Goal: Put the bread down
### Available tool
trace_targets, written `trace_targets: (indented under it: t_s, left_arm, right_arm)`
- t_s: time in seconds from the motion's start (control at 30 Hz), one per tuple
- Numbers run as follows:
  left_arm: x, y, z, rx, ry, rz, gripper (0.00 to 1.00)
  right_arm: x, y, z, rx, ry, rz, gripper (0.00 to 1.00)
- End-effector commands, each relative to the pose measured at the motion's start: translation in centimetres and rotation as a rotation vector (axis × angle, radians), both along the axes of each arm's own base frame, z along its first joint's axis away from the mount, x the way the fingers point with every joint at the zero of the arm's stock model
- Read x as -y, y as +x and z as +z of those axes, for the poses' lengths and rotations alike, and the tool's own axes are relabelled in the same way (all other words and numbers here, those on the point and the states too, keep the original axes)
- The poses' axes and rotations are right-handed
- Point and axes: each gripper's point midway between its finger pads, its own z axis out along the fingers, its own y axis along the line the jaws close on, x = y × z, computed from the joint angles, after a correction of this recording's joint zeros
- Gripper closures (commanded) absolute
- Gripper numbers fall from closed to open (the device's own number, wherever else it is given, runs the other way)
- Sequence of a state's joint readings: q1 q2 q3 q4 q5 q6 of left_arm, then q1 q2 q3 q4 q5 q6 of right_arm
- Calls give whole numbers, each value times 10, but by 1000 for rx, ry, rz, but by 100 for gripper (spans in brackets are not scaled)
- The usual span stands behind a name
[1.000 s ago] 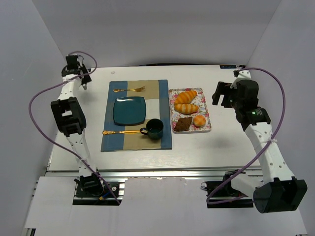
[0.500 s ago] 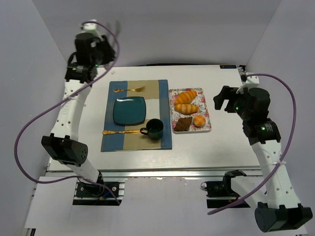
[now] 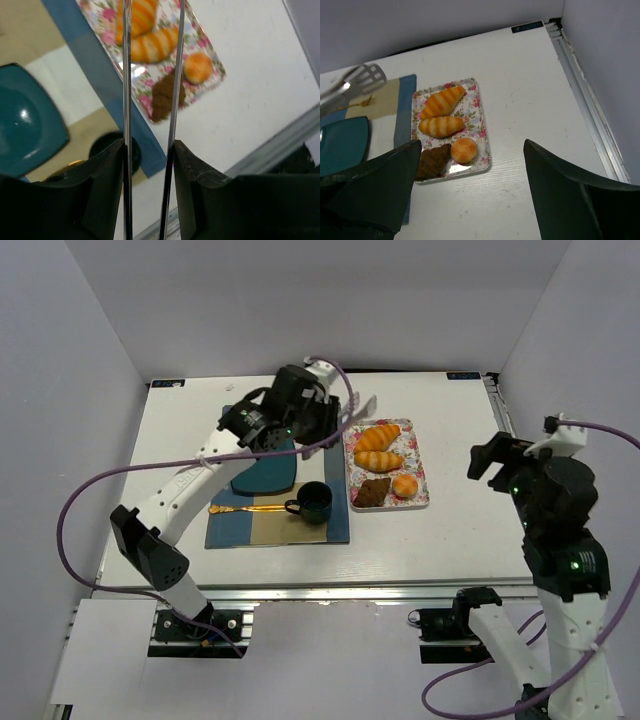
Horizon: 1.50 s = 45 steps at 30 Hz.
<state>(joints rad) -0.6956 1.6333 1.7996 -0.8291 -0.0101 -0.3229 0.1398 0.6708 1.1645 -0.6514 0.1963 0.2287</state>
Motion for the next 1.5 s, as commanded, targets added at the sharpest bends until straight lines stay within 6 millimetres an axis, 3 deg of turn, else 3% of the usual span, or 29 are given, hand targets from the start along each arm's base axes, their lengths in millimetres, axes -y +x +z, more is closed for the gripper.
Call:
trace_targets:
  t_s: [0.0, 0.03, 0.1, 0.13, 0.37, 0.47, 0.67, 0.87, 1.47]
  left_arm:
    - [27, -41, 3, -12, 45, -135, 49]
    - [33, -46, -15, -47, 103, -166, 49]
    - [55, -63, -13, -41, 136, -228, 49]
    - [59, -68, -29, -75, 189, -240, 49]
    - [80, -98, -61, -129, 286, -297, 49]
    - [83, -97, -73, -133, 298, -286, 49]
    - [99, -86, -72, -101, 265, -273, 48]
    - [114, -78, -84, -107, 273, -287, 47]
    - [132, -71, -127, -153, 338, -335, 39]
  right_arm:
    - [12, -21, 19, 35, -4, -53, 11]
    - [15, -25, 15, 20, -9, -67, 11]
    - [18, -30, 15, 22, -16, -73, 11]
    - [19, -33, 14, 16, -19, -80, 10]
    - [24, -45, 9, 2, -17, -99, 11]
    - [24, -46, 6, -4, -16, -102, 11]
    - [23, -44, 1, -16, -18, -99, 11]
    - [23, -42, -2, -20, -21, -94, 11]
    - [26, -42, -7, -35, -48, -104, 11]
